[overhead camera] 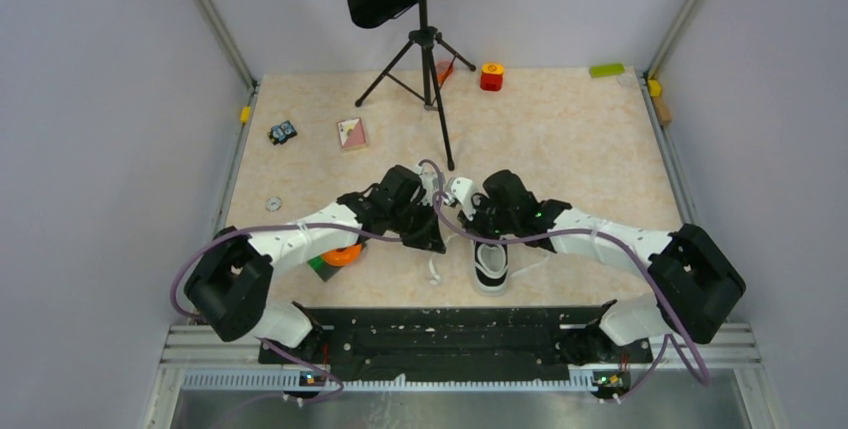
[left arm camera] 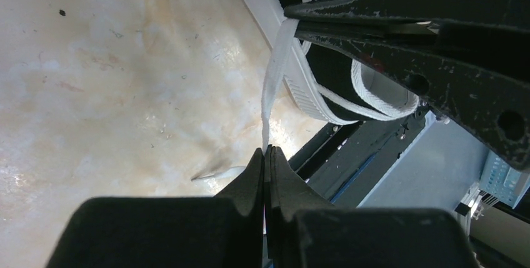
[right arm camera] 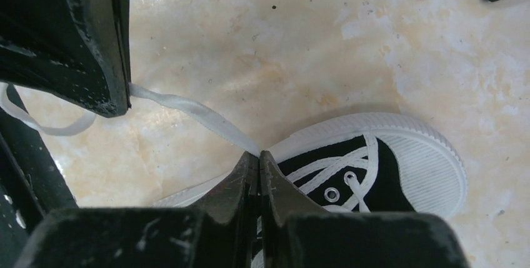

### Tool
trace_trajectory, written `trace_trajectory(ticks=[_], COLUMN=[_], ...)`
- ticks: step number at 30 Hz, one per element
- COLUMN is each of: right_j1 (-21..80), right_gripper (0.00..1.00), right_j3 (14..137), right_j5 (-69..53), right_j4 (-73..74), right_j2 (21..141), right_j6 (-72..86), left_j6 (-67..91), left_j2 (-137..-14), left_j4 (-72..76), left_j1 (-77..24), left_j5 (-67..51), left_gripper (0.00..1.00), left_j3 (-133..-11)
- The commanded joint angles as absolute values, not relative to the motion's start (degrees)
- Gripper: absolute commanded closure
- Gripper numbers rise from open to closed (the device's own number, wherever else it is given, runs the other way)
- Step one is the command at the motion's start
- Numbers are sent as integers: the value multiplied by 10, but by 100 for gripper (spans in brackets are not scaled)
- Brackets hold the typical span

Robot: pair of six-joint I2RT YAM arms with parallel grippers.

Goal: Tie the shoes
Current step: Tie the shoelace on the shoe.

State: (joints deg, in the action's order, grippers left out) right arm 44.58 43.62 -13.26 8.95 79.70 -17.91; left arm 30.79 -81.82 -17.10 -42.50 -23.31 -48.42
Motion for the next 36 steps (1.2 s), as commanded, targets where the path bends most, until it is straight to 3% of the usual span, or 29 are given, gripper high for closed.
trace_trajectory(ticks=[1, 10, 15, 18, 19, 23, 33, 36], right_j1=[453, 453, 452, 451, 449, 445, 430, 428], right_gripper=[100, 100, 100, 100, 100, 100, 100, 100], right_j3=[460, 383, 373, 368, 366, 364, 338, 331], right_j5=[-144, -91, -74, -70, -71, -75, -57, -46], right_j4=[55, -49, -48, -45, -45, -39, -49, -49], right_j2=[792, 700, 673, 664, 661, 650, 627, 620], right_j6=[-165, -88, -78, -73, -69, -48, 39, 54], left_j6=[283, 283, 294, 292, 292, 296, 275, 279], left_j2=[-830, -850, -857, -843, -838, -823, -841, -856], left_j4=[-173, -163, -122, -125, -126, -115, -78, -71], left_j1=[-426, -426, -426, -425, -423, -409, -406, -406], left_j5=[-264, -285, -335, -322, -316, -303, -287, -310], left_gripper=[100, 97, 70, 40, 37, 36, 47, 45], left_j3=[-515, -527, -521, -524, -524, -527, -561, -571])
